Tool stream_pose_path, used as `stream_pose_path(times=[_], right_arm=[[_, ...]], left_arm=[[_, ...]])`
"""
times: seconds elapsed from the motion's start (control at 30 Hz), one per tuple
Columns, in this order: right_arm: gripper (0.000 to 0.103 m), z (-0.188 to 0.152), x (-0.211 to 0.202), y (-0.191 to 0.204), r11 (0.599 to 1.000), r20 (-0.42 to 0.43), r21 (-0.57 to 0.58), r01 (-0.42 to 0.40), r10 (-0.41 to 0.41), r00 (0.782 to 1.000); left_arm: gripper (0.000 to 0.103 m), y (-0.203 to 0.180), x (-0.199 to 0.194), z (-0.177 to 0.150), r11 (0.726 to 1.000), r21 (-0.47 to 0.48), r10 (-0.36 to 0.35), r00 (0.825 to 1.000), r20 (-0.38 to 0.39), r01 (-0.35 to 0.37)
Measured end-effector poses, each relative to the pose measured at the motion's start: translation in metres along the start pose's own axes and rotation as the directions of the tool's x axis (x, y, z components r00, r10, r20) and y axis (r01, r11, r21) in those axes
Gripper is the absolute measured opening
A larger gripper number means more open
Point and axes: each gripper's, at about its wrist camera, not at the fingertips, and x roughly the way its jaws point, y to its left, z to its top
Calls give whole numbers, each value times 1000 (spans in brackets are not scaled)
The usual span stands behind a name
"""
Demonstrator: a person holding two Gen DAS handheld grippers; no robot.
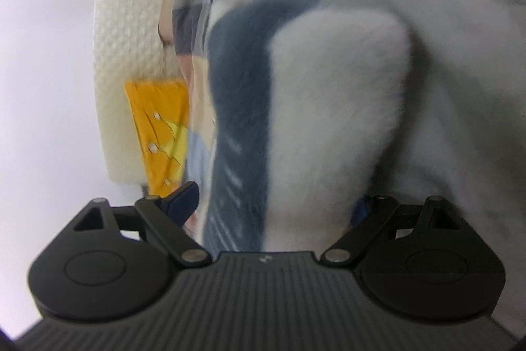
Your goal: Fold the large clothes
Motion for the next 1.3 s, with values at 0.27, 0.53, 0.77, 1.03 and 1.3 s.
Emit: stream_pose_path(times=[0.27,0.53,0.77,1.03,1.3], right_arm=[[70,7,11,0,998,-26,-32,49,-50,998],[45,7,-13,35,987,3,-160,24,-23,1000],[43,29,-61,48,985,35,-172,0,6,999],[43,67,-122,74,978,86,-206,-14,32,996],[43,138,-142,93,981,160,-195,8,24,987]], left_arm=[[39,-1,1,7,1000,5,-5,1000,-18,5],[35,-23,-6,14,998,54,-25,999,-24,26],[34,-66,-25,-1,987,154,-32,996,-89,46],[34,-137,-23,-41,970,215,-79,981,-178,118],[34,-217,34,-90,958,250,-70,963,-261,137]])
